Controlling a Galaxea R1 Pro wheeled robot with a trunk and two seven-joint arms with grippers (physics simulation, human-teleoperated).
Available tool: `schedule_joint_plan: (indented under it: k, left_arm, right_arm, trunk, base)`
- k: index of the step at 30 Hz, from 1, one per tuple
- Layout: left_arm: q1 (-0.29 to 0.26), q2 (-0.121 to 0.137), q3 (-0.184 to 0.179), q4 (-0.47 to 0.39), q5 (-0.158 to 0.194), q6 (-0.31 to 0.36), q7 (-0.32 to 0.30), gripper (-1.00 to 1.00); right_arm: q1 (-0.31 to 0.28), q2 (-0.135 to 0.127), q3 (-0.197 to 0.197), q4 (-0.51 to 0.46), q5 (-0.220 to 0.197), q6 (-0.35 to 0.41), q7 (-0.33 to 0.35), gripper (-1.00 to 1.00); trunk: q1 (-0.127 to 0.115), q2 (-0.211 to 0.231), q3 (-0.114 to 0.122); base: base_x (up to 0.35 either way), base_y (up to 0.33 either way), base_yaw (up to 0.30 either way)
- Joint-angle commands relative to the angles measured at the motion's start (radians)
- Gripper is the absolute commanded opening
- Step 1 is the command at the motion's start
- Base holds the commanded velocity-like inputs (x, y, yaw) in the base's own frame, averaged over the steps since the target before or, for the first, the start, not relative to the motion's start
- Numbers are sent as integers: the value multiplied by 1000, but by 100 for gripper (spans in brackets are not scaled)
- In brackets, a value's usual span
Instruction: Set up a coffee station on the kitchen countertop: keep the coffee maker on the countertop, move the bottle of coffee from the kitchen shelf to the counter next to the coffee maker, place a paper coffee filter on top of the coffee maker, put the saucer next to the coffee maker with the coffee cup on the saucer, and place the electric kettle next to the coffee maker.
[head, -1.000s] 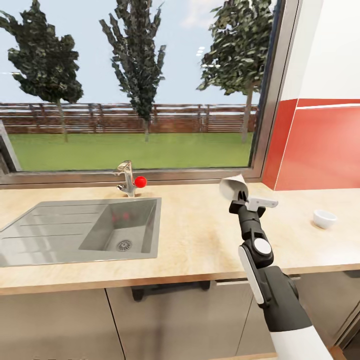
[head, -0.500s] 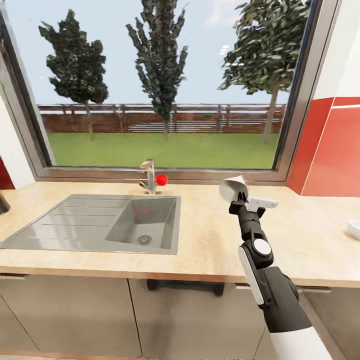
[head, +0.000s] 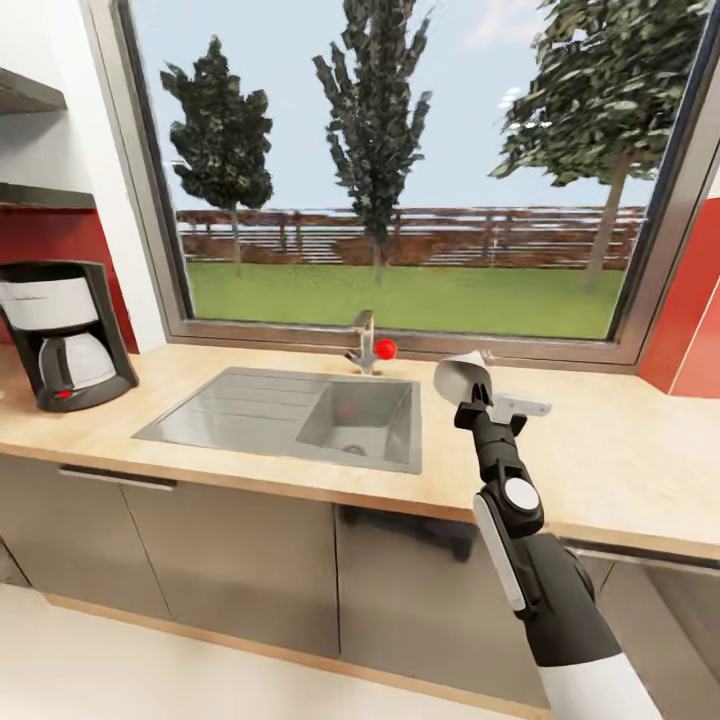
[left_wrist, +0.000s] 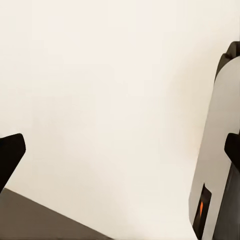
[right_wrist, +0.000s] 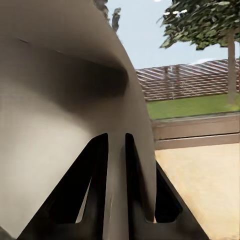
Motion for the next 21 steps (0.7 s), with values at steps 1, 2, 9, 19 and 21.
schedule_joint_plan:
  k: [1,2,9,19,21]
  left_arm:
    - [0,0,1,-2,1,5,2,100]
    - [0,0,1,-2,1,5,2,100]
    - [0,0,1,-6,1,5,2,100]
    - [1,0,1,-7,1,5,2,100]
    - [0,0,1,-7,1,5,2,100]
  right_arm:
    - [-1,0,9,-2,-7,4,-5,-100]
    - [-1,0,16,-2,-7,4,-5,-100]
    - [-1,-1,28,-2,-7,4,-5,-100]
    - [-1,-1,29,-2,-7,4,-5,-100]
    - [-1,-1,29,-2,-7,4,-5,-100]
  trunk:
    - [0,-1,-1]
    - [0,-1,-2]
    - [0,-1,-5]
    - [0,-1,-11]
    - [0,-1,-12]
  base:
    - [-238,212,278]
    - [-232,208,278]
    - [-205,185,278]
    - [-72,63,278]
    - [-3,3,278]
